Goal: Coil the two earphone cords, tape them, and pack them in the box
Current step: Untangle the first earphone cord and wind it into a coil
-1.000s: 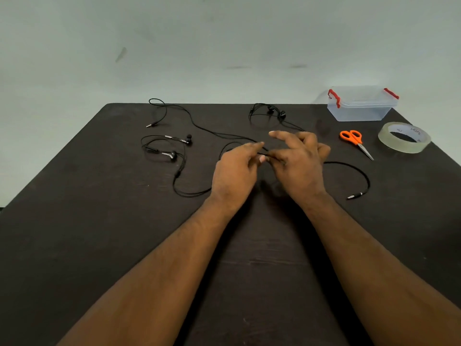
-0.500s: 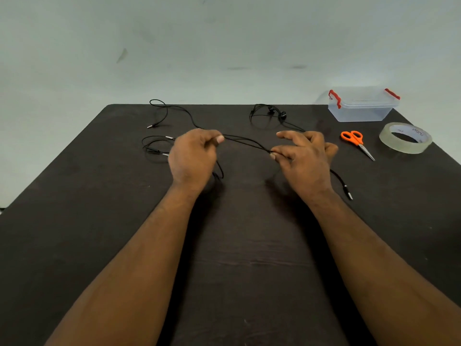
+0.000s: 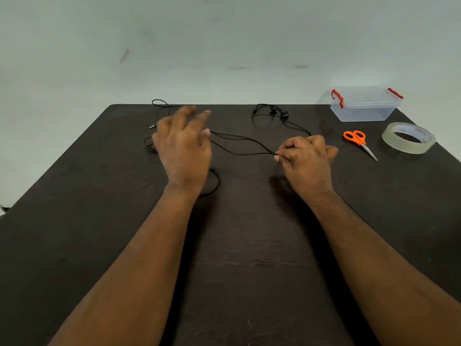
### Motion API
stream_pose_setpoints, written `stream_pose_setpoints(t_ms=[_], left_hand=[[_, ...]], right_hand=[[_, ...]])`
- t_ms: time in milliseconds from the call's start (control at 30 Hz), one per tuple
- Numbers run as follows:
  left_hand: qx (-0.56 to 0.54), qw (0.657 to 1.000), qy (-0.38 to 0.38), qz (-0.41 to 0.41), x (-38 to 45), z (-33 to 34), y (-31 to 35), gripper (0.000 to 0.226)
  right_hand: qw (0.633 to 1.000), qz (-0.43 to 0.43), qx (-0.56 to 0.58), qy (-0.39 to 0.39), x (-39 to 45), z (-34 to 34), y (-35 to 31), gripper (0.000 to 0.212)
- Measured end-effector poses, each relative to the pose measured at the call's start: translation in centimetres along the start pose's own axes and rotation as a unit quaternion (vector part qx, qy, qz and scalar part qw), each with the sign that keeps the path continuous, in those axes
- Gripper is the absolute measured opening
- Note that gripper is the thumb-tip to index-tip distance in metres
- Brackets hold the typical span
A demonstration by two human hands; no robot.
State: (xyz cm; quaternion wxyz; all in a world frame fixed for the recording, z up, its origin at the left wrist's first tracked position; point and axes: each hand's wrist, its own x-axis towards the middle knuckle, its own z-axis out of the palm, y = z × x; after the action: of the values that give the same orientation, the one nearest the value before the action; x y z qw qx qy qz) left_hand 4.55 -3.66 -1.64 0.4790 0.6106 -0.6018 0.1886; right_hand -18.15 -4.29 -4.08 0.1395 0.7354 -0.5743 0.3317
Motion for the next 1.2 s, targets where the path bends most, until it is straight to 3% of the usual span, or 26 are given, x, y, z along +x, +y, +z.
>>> stream_pose_setpoints(t_ms=[33,100,200,267,500,800,933,1200], left_hand=[[-0.015,0.998,0.003,0.06,-0.2,0.2,1.1,0.028],[-0.036,0.987,-0.069,0.141,-1.3,0.7,3.5,0.027],[-0.019,0.966,-0.212,0.144,-3.5,1.5,5.5,0.028],[-0.039,0.964,-0.239,0.112,-3.8,1.8,5.3,0.019],[-0.061,0.972,-0.211,0.085,-3.2,2.6,4.5,0.008],[-0.009,0.997,-0.068,0.028,-0.7,1.8,-0.1,0.015],[0.013,0.998,-0.055,-0.025,-0.2,1.3,-1.8,0.018],[0.044,0.995,-0.047,-0.072,-0.1,1.1,-2.2,0.017]], right_hand=[[1.0,-0.002,-0.002,-0.001,0.0,0.0,-0.1,0.006],[1.0,-0.015,0.004,-0.001,0.0,0.1,-0.3,0.007],[0.998,-0.052,0.011,0.013,-0.2,0.3,-0.6,0.012],[0.998,-0.064,0.006,0.017,-0.2,0.3,-0.8,0.018],[0.996,-0.091,0.005,0.016,-0.2,0.4,-1.3,0.012],[0.999,0.03,-0.035,-0.03,0.4,-0.5,0.1,0.007],[0.996,0.064,-0.053,-0.026,0.3,-0.8,0.4,0.007],[0.999,0.04,-0.009,-0.031,0.2,0.1,0.4,0.009]])
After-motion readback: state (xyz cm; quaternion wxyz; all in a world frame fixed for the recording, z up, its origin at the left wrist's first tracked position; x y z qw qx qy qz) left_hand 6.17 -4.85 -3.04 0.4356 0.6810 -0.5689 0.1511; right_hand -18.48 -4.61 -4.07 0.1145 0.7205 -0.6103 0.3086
